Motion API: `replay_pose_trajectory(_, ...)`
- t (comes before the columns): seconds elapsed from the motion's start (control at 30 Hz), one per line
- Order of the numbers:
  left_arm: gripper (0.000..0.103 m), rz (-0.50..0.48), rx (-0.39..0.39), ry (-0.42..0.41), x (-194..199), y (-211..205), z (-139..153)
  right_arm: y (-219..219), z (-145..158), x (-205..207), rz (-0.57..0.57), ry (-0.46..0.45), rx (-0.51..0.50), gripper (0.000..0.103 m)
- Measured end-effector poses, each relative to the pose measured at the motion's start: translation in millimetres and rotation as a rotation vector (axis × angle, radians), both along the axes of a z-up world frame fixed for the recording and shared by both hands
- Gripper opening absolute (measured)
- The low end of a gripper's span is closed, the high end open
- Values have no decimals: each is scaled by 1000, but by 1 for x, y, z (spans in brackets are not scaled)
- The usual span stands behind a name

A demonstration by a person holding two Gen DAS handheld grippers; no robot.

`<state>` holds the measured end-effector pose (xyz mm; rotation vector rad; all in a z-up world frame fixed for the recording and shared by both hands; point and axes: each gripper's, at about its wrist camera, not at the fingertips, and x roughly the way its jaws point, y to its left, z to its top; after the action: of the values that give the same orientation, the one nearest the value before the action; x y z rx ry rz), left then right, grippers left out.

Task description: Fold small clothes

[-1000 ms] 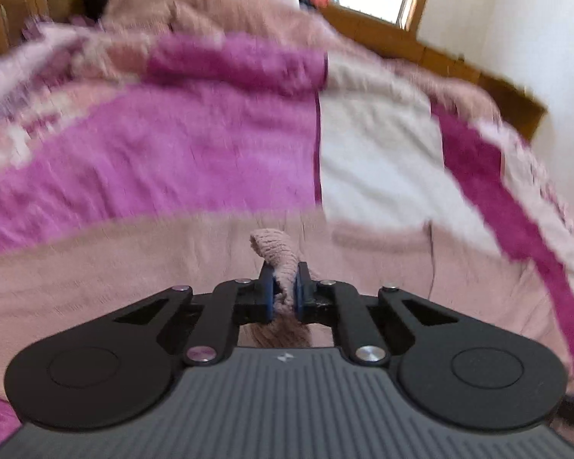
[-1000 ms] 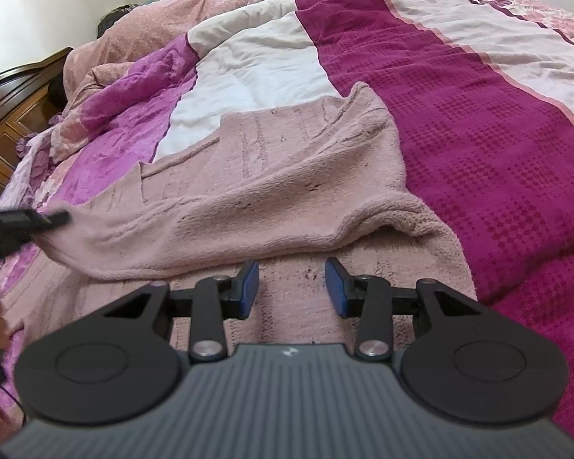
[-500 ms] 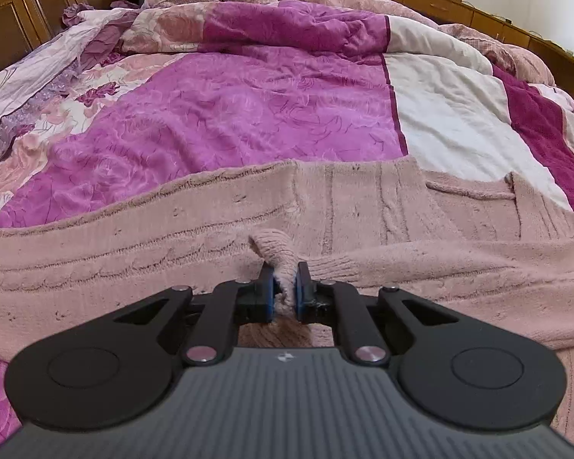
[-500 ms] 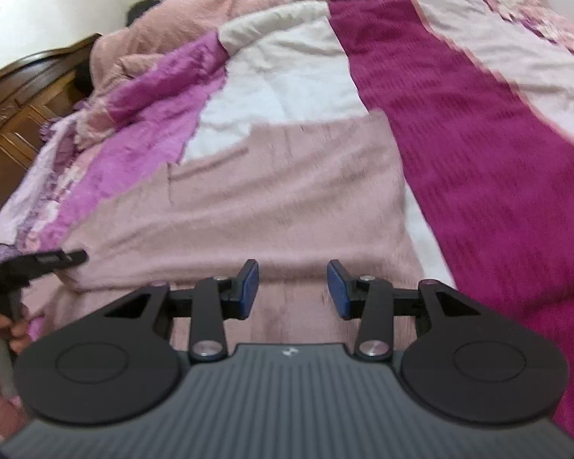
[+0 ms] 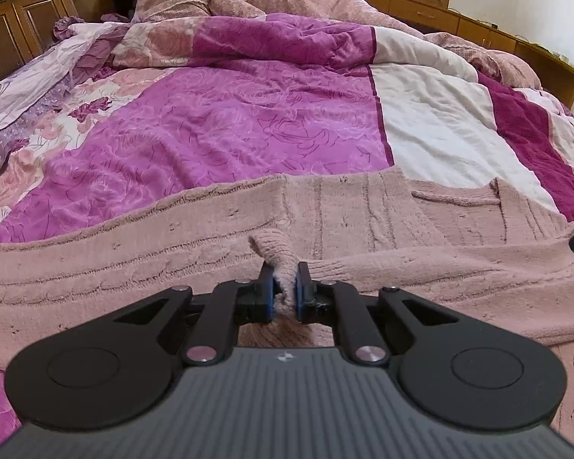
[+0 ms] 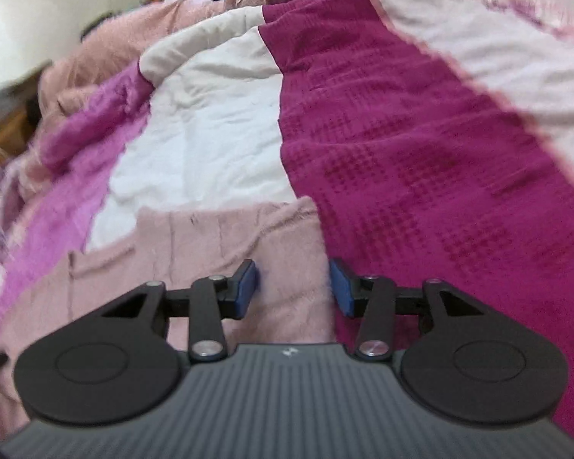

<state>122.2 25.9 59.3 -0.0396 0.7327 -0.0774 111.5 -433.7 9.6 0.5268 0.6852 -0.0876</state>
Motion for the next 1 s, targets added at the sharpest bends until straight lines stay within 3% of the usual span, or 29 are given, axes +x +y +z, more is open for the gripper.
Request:
replay_pose_trajectory(0.07,11,-3,4,-1,0,-1,0,-1,-2,0,18,-30,51,42)
replay_pose_trajectory(0.1,11,-8,2,-7,0,-1,0,3,1,-1,44,-51,59,34)
replay_pose_trajectory(0.13,11,-20,-11,-25,-2,-1,2,6,4,-4,67,-74,47,17)
replay_pose_trajectory(0.2,11,-49,-30,-94,-10,-2,10,13,13,-15,67,-161,-25,17)
replay_pose_trajectory(0.27,11,-46,4,-157,-16,-6,18,17,20,-26,12,-215,-95,16)
replay_pose_trajectory(0.33,12,-33,26,-168,-13,-7,20,18,18,-24,-14,-218,-127,16)
replay_pose_trajectory(0.4,12,-25,38,-129,-2,-6,13,21,8,-14,-7,-162,-158,16)
replay_pose_trajectory(0.47,13,-22,73,-84,10,-7,0,24,-3,-3,2,-97,-178,18)
replay_pose_trajectory(0.53,17,-19,124,-24,19,-8,-16,23,-6,-2,-11,-86,-180,21)
replay_pose_trajectory(0.6,38,-7,164,-24,19,-7,-24,24,-3,-1,-20,-70,-189,26)
replay_pose_trajectory(0.67,51,3,206,-30,18,-6,-24,25,3,-3,-25,-54,-209,40)
replay_pose_trajectory(0.73,53,13,214,-27,16,-3,-21,25,11,-11,-29,-54,-226,47)
replay_pose_trajectory(1.0,53,32,139,-26,-12,7,8,35,46,-60,-24,-57,-219,47)
